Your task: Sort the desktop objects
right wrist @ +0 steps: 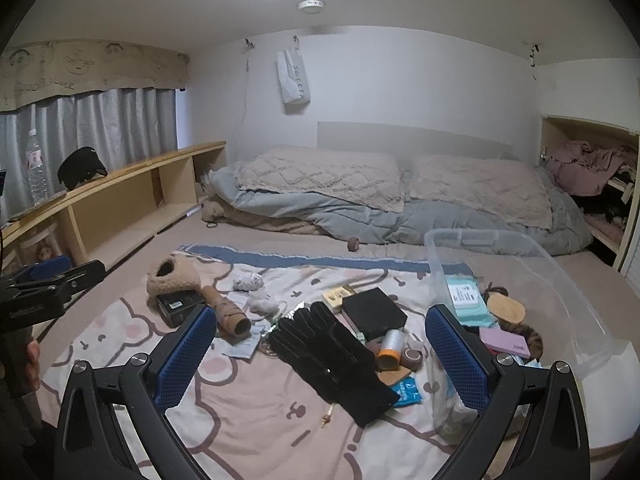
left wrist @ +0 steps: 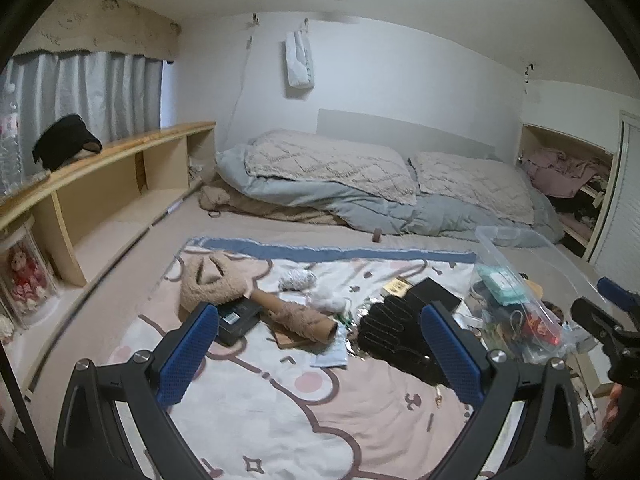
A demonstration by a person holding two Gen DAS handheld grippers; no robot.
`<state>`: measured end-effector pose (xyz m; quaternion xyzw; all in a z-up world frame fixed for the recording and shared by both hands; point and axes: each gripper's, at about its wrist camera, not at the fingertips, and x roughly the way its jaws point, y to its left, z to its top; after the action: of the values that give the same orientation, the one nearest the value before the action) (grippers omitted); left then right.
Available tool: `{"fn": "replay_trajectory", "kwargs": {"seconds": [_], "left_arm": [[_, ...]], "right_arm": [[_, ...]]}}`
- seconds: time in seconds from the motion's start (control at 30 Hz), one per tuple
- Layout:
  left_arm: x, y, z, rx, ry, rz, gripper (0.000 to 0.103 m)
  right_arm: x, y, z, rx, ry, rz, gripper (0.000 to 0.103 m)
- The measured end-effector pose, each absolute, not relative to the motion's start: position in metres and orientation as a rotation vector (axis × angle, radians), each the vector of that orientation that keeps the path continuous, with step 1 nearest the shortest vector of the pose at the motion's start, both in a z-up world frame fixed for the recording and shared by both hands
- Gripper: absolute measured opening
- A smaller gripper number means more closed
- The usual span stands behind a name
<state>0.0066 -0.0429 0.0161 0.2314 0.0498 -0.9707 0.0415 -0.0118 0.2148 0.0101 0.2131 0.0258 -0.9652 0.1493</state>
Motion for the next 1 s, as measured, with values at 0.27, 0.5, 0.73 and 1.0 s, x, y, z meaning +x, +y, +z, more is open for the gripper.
{"fn": "replay_trajectory", "kwargs": {"seconds": [0.27, 0.5, 0.73, 1.0], "left_arm": [[0.011, -0.044, 0.042, 0.611, 0.075, -2.993, 0.102], [0.011, -0.045, 0.067, 0.504, 0.044, -3.011, 0.102], [0.000, -0.057, 0.084, 0.381, 0.035, -2.977, 0.102], [-0.028, -0.069, 0.074, 0.334, 0.037, -2.898, 0.102]], "right_arm": [[-0.006, 0.206, 0.042, 0.529, 0.083, -2.746, 0.103], [-0.014, 0.200, 0.061, 0.501, 0.055, -2.724, 0.103], [-0.037, 0.186, 0.072, 0.471, 0.073, -2.717, 0.103], [-0.082, 0.169, 0.066, 0.505, -0.001, -2.679, 0.103]]}}
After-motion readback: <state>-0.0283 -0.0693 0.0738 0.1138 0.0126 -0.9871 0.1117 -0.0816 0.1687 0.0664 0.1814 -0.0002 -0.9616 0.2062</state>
